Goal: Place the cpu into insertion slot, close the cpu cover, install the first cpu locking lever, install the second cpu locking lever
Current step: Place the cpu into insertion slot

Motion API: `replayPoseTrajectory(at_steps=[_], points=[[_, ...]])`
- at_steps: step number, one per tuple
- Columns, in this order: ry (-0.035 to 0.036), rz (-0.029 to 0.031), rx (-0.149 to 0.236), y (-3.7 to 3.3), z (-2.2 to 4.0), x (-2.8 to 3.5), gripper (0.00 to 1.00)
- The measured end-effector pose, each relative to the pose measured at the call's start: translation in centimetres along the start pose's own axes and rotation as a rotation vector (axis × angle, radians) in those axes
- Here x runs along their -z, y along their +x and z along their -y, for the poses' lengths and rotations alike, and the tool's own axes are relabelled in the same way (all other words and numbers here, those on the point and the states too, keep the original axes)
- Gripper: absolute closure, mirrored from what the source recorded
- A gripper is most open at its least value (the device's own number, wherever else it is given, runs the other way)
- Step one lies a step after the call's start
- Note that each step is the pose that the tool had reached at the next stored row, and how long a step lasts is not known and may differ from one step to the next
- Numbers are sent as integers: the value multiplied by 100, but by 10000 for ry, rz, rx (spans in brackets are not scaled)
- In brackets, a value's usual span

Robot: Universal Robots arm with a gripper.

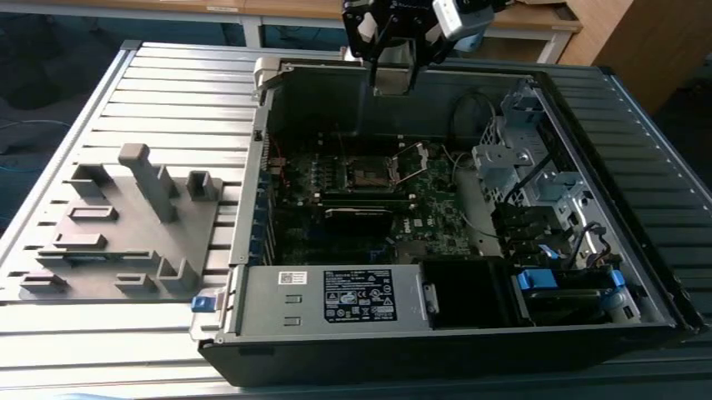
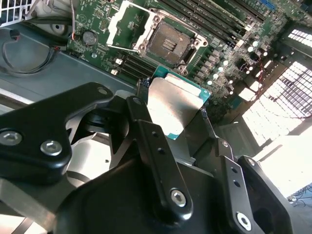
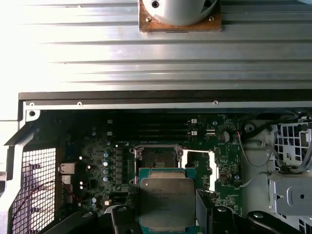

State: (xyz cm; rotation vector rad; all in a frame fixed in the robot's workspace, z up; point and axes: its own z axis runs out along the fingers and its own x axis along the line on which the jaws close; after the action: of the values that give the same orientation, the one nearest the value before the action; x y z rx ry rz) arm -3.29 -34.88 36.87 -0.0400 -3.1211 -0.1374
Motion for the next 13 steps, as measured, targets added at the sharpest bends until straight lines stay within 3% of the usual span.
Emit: replayPoseTrajectory(at_steps=[7,13], points=[[182,62,3,2,1,-13,46],[233,79,3,3,2,-22,46]])
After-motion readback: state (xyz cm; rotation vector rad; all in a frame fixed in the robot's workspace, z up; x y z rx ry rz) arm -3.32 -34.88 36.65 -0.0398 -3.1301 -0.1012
